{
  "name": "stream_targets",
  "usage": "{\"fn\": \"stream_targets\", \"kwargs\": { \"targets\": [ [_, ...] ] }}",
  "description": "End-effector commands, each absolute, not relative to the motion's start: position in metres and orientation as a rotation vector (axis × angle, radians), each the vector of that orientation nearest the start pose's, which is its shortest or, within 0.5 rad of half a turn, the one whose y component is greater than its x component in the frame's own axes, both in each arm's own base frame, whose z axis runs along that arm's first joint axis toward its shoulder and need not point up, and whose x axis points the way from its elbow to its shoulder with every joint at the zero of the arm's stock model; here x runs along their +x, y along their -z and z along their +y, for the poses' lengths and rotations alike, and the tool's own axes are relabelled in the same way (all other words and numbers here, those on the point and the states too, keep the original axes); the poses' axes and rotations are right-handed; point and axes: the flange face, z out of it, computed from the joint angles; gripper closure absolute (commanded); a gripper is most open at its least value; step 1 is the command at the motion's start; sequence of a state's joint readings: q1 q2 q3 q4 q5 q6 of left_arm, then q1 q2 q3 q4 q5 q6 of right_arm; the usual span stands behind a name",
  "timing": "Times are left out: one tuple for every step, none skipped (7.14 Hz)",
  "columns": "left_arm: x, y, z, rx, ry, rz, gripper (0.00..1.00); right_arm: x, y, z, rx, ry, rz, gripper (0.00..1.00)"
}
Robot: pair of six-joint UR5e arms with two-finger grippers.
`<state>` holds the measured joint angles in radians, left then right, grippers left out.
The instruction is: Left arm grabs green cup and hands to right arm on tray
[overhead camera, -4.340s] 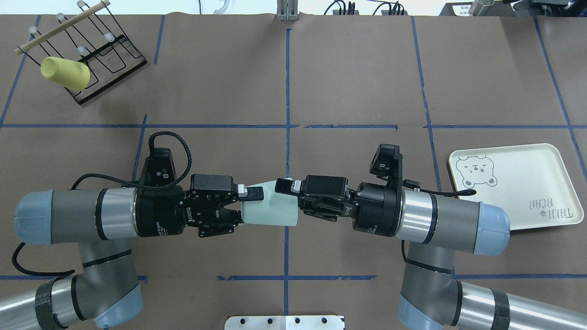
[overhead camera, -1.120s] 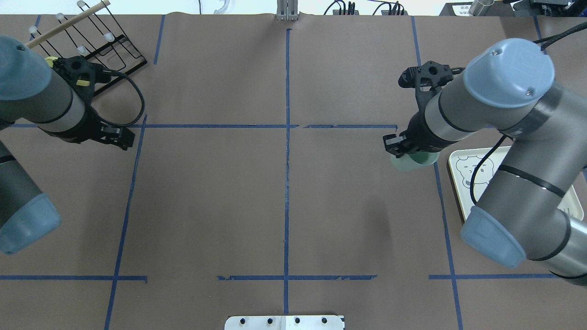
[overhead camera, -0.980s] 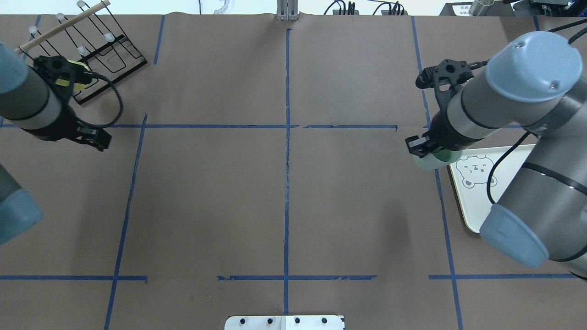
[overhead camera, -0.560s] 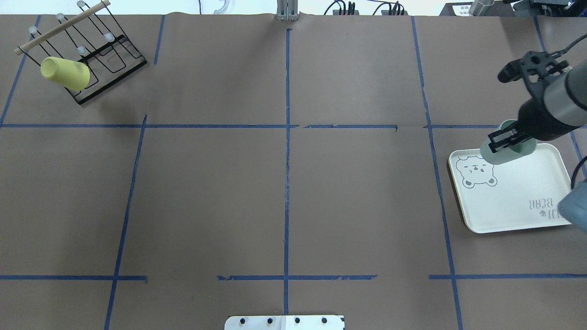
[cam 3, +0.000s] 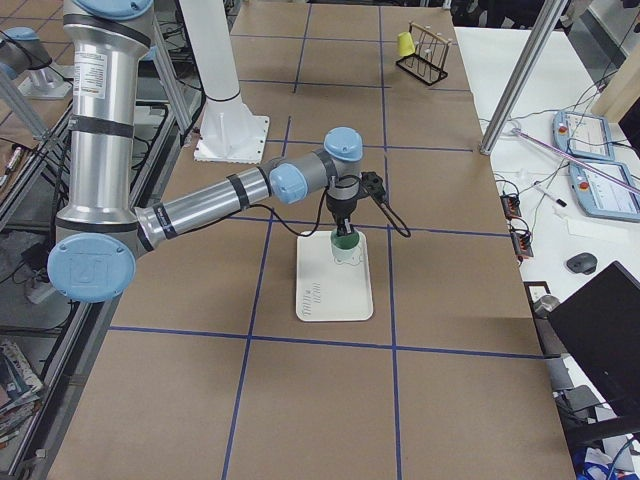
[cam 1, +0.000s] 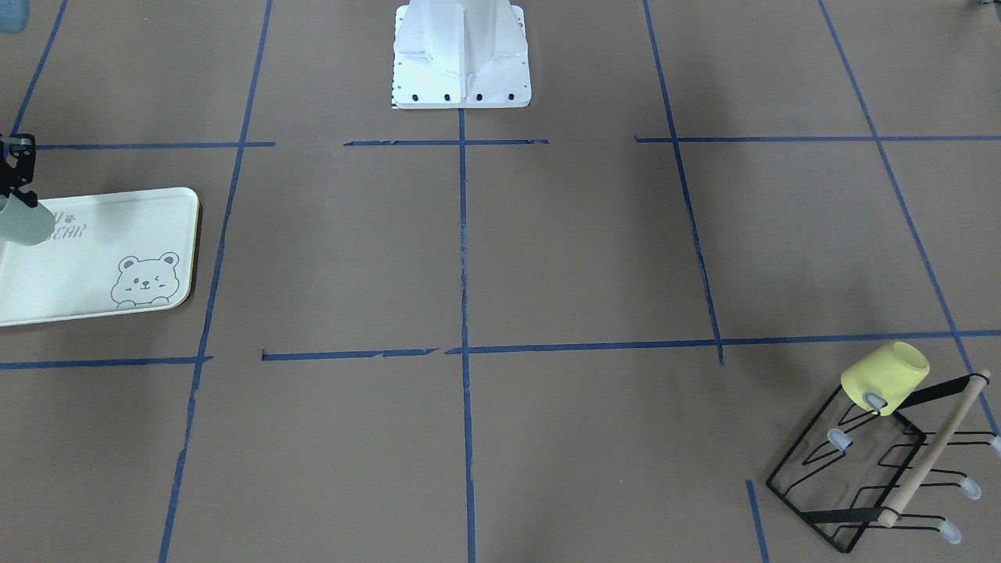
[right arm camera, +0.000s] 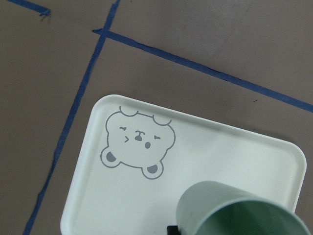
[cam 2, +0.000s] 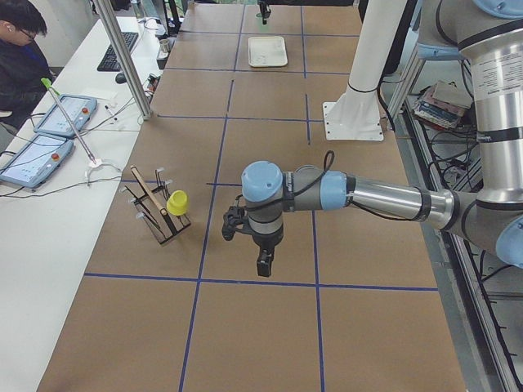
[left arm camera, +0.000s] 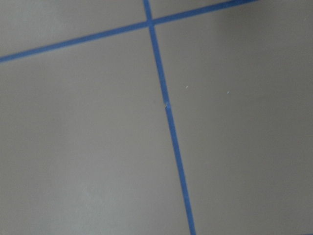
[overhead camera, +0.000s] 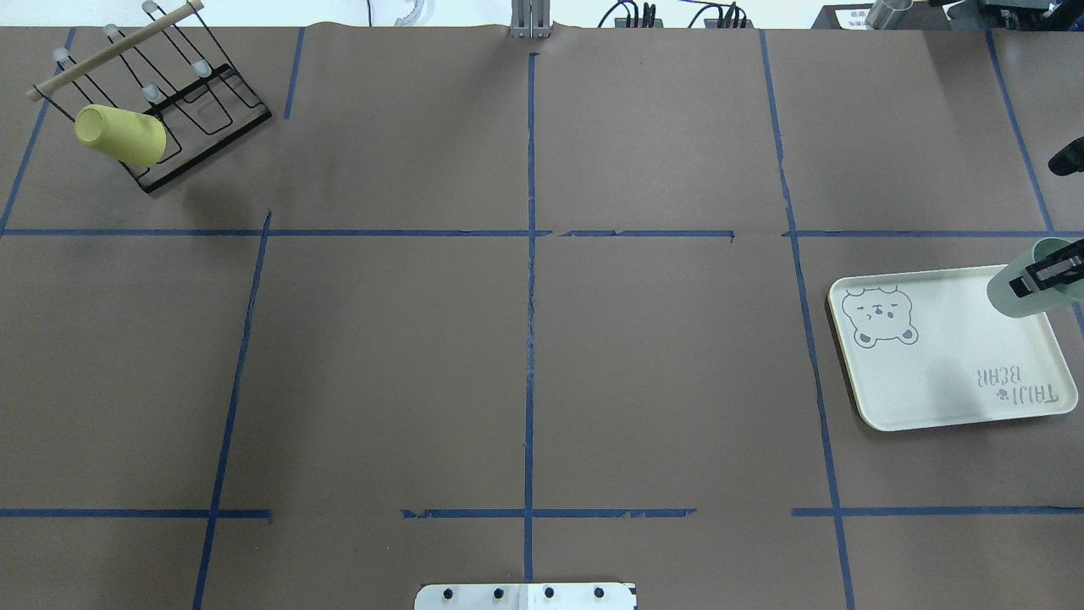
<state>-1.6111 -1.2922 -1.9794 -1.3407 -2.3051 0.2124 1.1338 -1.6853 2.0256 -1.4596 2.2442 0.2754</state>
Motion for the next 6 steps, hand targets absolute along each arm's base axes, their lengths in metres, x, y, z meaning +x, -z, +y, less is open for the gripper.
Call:
{"fn": "stream_targets", "kwargs": {
  "targets": [
    [-0.103,-0.615,-0.336,0.006,-0.051,0.792,0.00,-0.131,-0.502,-0.441,0.214,0.197,-0.775,1.00],
    [-0.103,-0.616,-0.338,0.008,-0.051,0.791,0.00,-0.161,-0.505,-0.430,0.225,0.150,-0.748,0.99],
    [-0.103,-0.616,-0.338,0.008,-0.051,0.791,0.00,-0.192,-0.502,-0.422,0.259,0.128,-0.739,0.99],
    [-0.103,-0.616,-0.339,0.009,-0.053,0.791,0.00,-0.204,-0.516,-0.410,0.231,0.132,-0.737,0.99],
    [-0.103,-0.615,-0.339,0.010,-0.054,0.791,0.00,-0.210,-0.541,-0.395,0.250,0.122,-0.725,0.99],
    [-0.103,-0.615,-0.339,0.010,-0.054,0.791,0.00,-0.213,-0.557,-0.393,0.263,0.100,-0.752,0.99]
  ]
}}
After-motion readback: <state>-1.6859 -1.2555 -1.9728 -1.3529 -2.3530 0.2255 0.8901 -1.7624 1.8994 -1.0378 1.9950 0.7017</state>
